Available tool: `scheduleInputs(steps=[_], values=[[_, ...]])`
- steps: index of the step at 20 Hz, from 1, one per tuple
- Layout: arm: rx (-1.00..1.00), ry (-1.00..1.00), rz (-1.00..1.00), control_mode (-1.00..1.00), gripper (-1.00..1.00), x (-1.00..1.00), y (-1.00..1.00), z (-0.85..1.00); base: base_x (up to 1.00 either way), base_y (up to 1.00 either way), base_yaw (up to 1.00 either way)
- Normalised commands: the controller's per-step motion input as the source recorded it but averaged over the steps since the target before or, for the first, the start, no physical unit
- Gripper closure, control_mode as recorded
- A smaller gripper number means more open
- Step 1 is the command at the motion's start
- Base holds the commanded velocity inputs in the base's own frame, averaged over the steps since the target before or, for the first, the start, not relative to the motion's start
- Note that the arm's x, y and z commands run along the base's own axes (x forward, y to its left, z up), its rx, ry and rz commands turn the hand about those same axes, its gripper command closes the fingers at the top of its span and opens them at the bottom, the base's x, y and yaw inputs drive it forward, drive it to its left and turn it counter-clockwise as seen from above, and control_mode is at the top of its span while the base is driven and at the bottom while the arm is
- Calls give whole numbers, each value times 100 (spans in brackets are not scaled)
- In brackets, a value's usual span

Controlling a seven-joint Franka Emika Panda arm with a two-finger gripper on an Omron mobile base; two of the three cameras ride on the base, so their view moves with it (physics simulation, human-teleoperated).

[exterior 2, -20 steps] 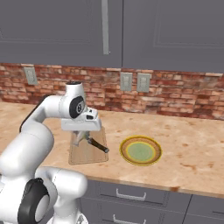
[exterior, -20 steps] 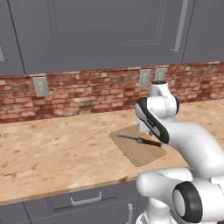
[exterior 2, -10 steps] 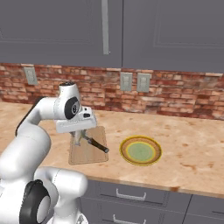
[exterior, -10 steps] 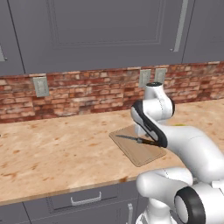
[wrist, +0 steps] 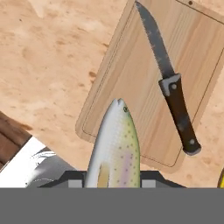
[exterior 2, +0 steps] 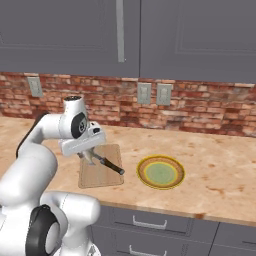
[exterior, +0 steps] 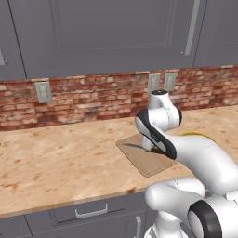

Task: Pick up the knife from the drawer and place it on the cutting board. Then place the meat from the plate to the cutting board.

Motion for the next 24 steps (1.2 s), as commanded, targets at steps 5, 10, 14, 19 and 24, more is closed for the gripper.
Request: scheduleInputs(steps=[5, 10, 14, 19, 24], values=[[8, 0, 21, -100, 100, 9, 10, -42, 0, 0, 0], [12, 0, 2, -100, 100, 9, 1, -35, 0, 0, 0], [4, 0, 0, -100, 100, 23, 13, -31, 0, 0, 0], [0, -1, 0, -100, 100, 19, 0, -26, 0, 0, 0], [0, 0, 4, -100, 100, 27, 0, -17, 0, 0, 0]])
